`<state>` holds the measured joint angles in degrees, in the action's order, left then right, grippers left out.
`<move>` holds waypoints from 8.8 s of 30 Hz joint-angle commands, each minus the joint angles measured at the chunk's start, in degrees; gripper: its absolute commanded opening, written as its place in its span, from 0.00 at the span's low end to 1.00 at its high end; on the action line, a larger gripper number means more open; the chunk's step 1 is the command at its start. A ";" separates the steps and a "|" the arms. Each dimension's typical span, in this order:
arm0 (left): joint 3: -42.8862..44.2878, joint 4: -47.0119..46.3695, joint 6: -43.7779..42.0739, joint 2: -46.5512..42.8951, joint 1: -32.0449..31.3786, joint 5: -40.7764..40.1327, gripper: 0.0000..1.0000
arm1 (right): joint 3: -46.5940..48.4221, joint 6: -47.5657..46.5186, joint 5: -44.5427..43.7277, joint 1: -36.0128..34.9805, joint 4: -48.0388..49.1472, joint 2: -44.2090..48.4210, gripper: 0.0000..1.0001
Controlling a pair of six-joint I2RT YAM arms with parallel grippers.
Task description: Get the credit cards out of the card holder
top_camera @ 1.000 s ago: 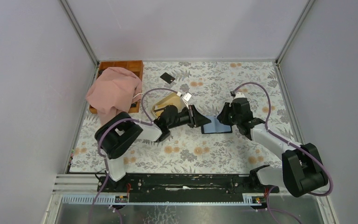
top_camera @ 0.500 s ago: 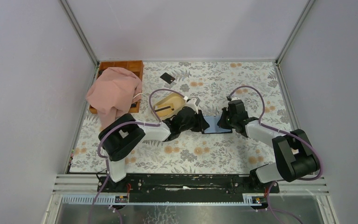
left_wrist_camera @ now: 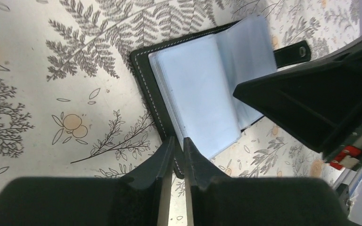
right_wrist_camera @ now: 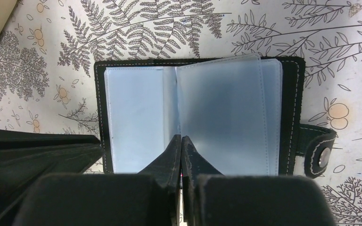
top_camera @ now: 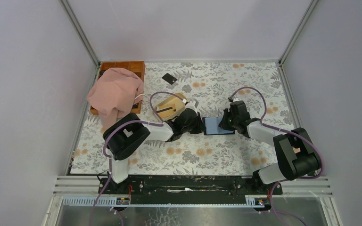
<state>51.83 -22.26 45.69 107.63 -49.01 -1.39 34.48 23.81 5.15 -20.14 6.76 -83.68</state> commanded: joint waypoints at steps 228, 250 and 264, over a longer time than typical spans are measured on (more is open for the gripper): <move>-20.28 -52.14 10.82 7.66 11.80 25.02 0.00 | -4.70 7.58 -9.30 -0.05 1.16 13.17 0.17; -24.64 -69.39 20.09 -1.97 9.27 67.14 0.00 | -4.38 -2.05 45.30 -0.15 1.80 40.19 0.61; -14.55 -69.32 23.12 -0.40 10.44 73.86 0.00 | 0.13 -6.32 44.88 -8.48 -9.63 33.72 0.53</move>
<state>34.52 -85.86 67.29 105.84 -39.31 69.65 31.48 20.29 51.40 -27.57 1.39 -49.04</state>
